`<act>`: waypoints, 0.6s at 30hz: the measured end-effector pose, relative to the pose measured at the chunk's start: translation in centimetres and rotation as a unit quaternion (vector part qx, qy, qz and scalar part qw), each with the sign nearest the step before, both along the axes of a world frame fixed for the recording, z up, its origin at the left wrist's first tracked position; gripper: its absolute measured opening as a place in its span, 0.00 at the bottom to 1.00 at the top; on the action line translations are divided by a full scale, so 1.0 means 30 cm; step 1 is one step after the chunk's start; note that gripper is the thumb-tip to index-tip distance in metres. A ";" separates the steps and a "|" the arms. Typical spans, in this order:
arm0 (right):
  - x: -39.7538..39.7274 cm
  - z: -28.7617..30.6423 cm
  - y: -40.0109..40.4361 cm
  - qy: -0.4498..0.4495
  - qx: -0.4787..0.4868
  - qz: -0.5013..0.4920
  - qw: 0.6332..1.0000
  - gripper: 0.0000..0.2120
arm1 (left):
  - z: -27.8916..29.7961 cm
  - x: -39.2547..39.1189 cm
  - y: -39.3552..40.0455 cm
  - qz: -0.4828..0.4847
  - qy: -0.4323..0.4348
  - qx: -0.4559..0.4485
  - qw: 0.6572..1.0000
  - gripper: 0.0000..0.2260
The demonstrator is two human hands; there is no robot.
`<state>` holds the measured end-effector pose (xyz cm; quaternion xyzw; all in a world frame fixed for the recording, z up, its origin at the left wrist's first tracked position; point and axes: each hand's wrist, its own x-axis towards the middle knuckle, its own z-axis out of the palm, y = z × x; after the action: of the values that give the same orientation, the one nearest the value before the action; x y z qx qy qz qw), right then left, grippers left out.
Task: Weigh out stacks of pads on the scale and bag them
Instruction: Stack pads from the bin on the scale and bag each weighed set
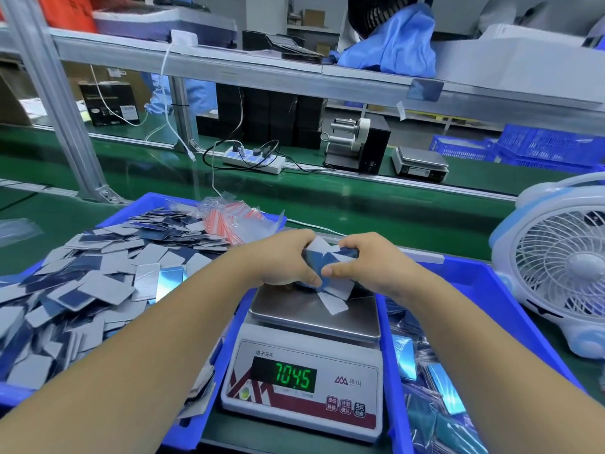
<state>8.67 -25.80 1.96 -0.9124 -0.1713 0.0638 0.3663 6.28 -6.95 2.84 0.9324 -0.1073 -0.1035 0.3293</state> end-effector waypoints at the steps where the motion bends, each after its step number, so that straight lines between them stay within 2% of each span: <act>1: -0.002 0.000 0.001 -0.032 0.005 0.004 0.999 0.14 | -0.005 -0.007 0.005 0.004 -0.014 -0.024 1.000 0.13; 4: -0.014 -0.006 0.004 -0.117 0.067 0.003 0.991 0.12 | -0.014 -0.032 0.013 0.006 -0.076 -0.096 0.992 0.12; 6: -0.028 -0.020 0.004 -0.146 0.083 0.004 0.986 0.09 | -0.025 -0.045 0.012 -0.003 -0.105 -0.100 0.989 0.10; 8: -0.045 -0.049 0.003 -0.149 0.037 0.018 0.988 0.08 | -0.050 -0.053 0.007 -0.020 -0.115 -0.051 0.992 0.09; 11: -0.056 -0.093 0.009 -0.148 -0.046 0.029 0.988 0.11 | -0.092 -0.049 -0.004 -0.024 -0.111 0.008 0.994 0.11; 15: -0.048 -0.095 0.025 -0.159 -0.043 0.035 0.986 0.08 | -0.097 -0.038 -0.012 -0.001 -0.125 -0.011 0.992 0.09; 18: -0.046 -0.085 0.018 -0.173 -0.022 0.039 0.984 0.07 | -0.088 -0.041 0.002 0.001 -0.118 -0.043 0.992 0.14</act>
<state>7.29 -25.24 -0.60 -0.9102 -0.2662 -0.0765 0.3079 5.06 -6.89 0.19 0.9232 -0.1490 0.0127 0.3542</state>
